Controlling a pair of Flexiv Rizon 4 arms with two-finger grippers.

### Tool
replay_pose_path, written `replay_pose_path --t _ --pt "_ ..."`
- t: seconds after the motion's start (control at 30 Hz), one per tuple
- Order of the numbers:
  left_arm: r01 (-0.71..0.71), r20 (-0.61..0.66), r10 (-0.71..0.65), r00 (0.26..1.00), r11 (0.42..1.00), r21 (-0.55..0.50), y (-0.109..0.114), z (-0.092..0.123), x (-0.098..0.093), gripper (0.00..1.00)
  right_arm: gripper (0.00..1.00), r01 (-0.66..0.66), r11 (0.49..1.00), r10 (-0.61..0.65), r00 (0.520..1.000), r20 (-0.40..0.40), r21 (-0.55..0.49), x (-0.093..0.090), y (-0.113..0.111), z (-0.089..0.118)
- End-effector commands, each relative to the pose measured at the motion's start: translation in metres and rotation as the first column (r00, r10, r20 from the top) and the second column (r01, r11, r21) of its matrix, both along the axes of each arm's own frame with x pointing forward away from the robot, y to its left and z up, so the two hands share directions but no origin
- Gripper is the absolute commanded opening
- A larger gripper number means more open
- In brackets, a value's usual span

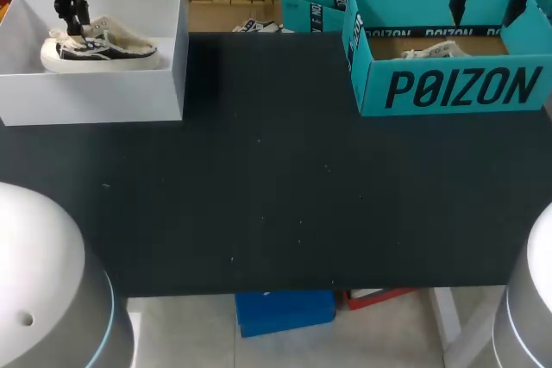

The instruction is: Take the shoe out of the shoebox, open the shoe tongue, remove and reinsert the insole, then place the shoe into the shoebox

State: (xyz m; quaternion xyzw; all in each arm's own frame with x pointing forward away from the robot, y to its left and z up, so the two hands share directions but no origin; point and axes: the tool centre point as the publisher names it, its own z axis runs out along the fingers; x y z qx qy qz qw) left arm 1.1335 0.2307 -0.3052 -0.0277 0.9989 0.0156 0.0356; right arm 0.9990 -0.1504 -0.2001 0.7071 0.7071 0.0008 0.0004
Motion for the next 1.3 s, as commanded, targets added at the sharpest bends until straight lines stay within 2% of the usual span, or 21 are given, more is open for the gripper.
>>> replay_pose_path --t 0.03,0.23,0.83,1.3 --pt "-0.002 -0.03 0.002 1.0 1.0 -0.001 -0.001 -0.017 0.013 0.58 1.0 0.0 1.0 0.0 1.0 -0.001 0.0 0.001 0.0 0.0" --pt "-0.002 -0.044 0.002 0.999 1.0 0.001 0.001 -0.032 0.018 0.5 1.0 0.0 1.0 0.0 1.0 -0.001 0.0 0.001 0.0 0.0" --pt "-0.001 -0.068 0.003 0.998 1.0 0.026 0.005 -0.08 0.029 0.44 1.0 0.0 1.0 0.0 1.0 -0.001 0.0 0.001 0.0 0.0" --pt "-0.002 -0.085 0.005 0.996 1.0 0.031 -0.004 -0.111 0.033 0.39 1.0 0.0 1.0 0.0 1.0 -0.001 0.0 0.001 0.0 0.0"
